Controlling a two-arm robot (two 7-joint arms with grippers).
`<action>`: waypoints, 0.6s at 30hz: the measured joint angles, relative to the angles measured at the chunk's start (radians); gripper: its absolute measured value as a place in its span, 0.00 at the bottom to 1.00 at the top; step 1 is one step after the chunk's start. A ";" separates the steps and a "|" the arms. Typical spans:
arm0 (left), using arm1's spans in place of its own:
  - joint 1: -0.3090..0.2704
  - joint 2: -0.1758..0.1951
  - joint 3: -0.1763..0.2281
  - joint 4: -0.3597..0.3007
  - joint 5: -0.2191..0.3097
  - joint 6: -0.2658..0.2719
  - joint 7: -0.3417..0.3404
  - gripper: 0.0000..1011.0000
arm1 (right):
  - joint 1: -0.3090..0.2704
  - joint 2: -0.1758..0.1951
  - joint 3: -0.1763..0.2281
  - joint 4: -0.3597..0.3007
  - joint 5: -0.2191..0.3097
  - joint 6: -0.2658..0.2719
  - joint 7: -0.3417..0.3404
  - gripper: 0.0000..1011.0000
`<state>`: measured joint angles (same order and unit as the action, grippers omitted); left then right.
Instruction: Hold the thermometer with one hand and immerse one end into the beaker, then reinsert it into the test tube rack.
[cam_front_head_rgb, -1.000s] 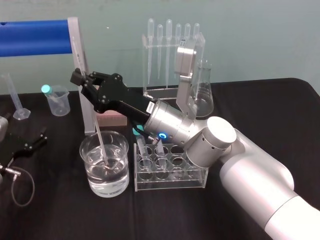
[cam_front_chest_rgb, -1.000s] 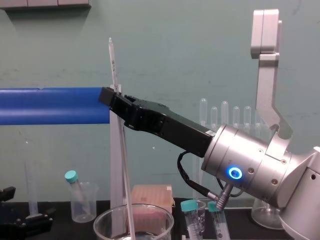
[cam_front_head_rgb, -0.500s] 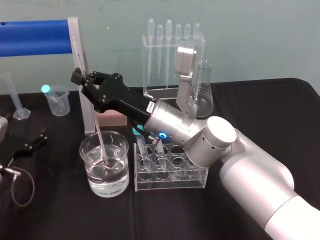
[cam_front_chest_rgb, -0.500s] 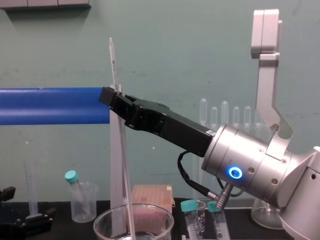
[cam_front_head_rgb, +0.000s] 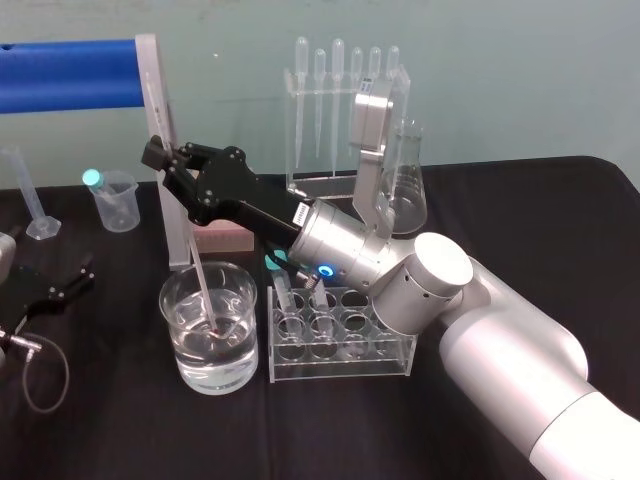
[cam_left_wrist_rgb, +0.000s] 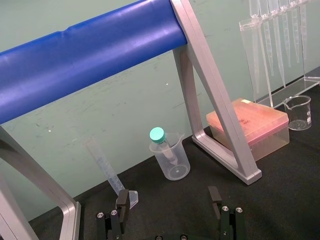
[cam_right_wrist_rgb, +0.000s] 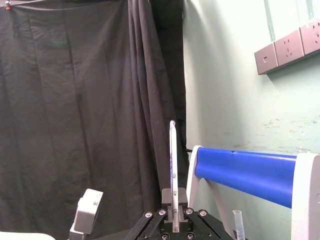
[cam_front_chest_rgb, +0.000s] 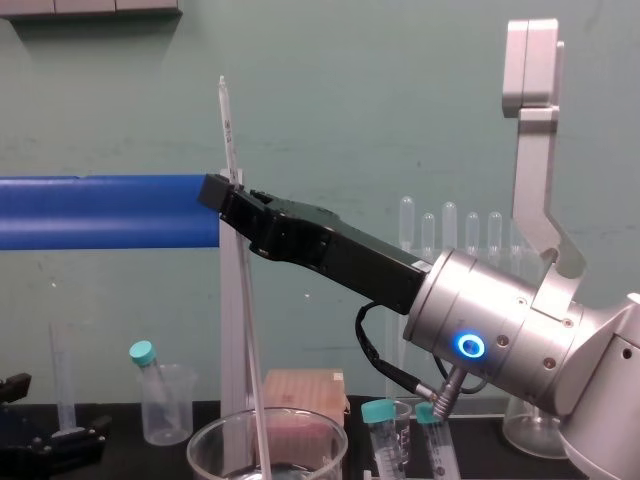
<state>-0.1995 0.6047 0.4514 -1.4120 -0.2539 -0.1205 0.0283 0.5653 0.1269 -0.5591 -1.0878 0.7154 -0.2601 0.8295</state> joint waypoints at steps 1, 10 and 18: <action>0.000 0.000 0.000 0.000 0.000 0.000 0.000 1.00 | 0.000 0.000 0.000 0.000 0.000 0.000 0.000 0.06; 0.000 0.000 0.000 0.000 0.000 0.000 0.000 1.00 | 0.000 0.000 0.000 0.000 0.000 0.000 0.000 0.06; 0.000 0.000 0.000 0.000 0.000 0.000 0.000 1.00 | 0.000 0.000 0.000 0.000 0.000 0.000 0.000 0.06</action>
<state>-0.1995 0.6047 0.4514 -1.4120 -0.2539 -0.1205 0.0283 0.5652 0.1269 -0.5591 -1.0877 0.7153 -0.2602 0.8296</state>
